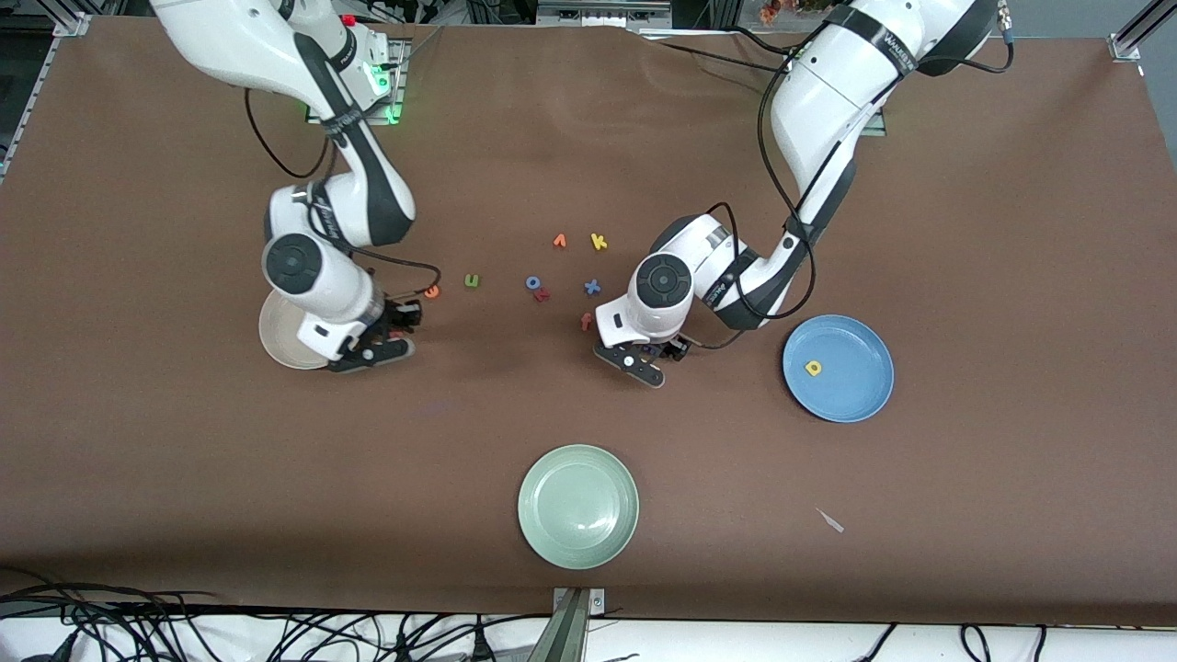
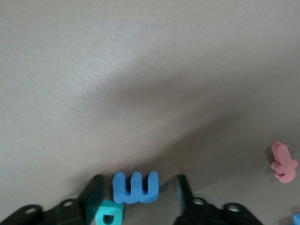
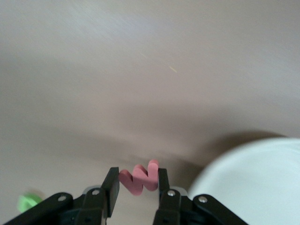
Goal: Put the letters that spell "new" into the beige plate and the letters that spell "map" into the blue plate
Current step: 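Grasp the blue letter with the left gripper while the right gripper carries the w, then release the pink w on the white plate while the left gripper carries the blue letter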
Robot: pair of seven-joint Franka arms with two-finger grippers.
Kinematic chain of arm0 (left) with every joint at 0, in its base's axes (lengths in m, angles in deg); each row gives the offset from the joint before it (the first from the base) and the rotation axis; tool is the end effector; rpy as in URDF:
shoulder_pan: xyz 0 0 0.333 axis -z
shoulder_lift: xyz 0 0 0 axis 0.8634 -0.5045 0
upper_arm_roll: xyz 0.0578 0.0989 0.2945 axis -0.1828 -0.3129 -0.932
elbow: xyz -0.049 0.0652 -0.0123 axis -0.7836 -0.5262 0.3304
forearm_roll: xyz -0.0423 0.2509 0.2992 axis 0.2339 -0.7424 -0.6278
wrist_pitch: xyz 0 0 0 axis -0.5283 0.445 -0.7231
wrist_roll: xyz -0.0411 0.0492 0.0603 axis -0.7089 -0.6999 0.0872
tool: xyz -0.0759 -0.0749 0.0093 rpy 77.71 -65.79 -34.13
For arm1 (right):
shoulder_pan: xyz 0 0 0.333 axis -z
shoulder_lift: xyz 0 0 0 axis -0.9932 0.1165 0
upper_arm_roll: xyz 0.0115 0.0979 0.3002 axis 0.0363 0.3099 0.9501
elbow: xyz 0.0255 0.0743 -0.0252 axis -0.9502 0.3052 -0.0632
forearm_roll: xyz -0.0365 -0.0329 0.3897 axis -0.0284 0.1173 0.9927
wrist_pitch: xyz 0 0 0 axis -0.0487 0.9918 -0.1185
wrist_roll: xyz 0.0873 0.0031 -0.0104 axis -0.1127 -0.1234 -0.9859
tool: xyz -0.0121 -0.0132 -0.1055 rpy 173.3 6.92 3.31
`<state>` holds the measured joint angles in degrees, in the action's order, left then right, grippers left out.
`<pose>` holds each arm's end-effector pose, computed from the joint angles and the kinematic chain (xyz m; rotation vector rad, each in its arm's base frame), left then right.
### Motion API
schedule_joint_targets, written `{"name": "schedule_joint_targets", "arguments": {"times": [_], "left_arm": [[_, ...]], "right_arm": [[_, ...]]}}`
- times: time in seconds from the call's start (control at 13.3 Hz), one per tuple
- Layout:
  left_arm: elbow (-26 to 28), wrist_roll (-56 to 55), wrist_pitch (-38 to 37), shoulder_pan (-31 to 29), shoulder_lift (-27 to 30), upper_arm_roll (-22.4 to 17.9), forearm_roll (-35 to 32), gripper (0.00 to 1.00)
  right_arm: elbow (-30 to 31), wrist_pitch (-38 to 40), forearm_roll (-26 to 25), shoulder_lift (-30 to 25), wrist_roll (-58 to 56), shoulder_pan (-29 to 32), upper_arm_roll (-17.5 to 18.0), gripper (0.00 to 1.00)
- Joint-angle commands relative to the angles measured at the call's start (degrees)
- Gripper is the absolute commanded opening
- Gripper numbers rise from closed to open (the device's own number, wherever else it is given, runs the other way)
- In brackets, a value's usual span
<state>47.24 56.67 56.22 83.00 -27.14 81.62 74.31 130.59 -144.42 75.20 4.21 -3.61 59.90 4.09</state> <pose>0.5658 -0.4156 0.1695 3.0272 -0.7827 -0.1286 0.5587 0.1603 0.2348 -3.0943 -0.4520 0.1241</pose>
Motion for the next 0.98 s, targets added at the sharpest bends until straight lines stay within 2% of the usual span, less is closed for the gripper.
{"name": "schedule_joint_targets", "arguments": {"times": [0.0,0.23,0.3,0.38,0.45,0.53,0.68,0.9], "left_arm": [[-0.6,-0.48,-0.15,0.44,0.22,-0.24,-1.32,0.12],[-1.04,-0.48,-0.68,-0.44,1.45,-0.07,-0.62,0.1],[-1.3,-0.4,-1.55,-0.79,2.76,0.02,-0.44,0.1],[-1.39,-0.22,-3.04,-1.4,4.08,0.19,-0.35,0.1],[-1.39,0.13,-4.53,-2.11,5.66,0.28,-0.35,0.1],[-1.39,0.22,-6.81,-2.64,7.07,0.28,-0.35,0.11],[-1.3,3.53,-12.25,-5.35,9.18,0.2,-0.44,0.11],[-0.51,18.72,-19.73,-13.86,11.21,0.19,-0.44,0.16]], "right_arm": [[9.72,-3.25,0.16,-6.83,-5.88,-0.06,-2.84,0.31],[11.67,-4.14,0.25,-7.02,-10.45,-0.06,-6.62,0.31],[11.67,-4.23,0.25,-6.49,-11.51,-0.06,-7.85,0.35],[11.5,-4.31,0.51,-5.7,-11.35,-0.06,-8.3,0.59],[11.41,-4.66,0.86,-5.44,-10.74,0.11,-8.65,0.95],[11.24,-4.49,1.04,-5.43,-9.95,0.12,-8.66,1.0],[10.97,-4.14,1.13,-5.78,-4.96,0.03,-8.22,1.0],[10.97,-4.49,1.22,-5.96,3.92,-0.06,-4.89,1.0]]}}
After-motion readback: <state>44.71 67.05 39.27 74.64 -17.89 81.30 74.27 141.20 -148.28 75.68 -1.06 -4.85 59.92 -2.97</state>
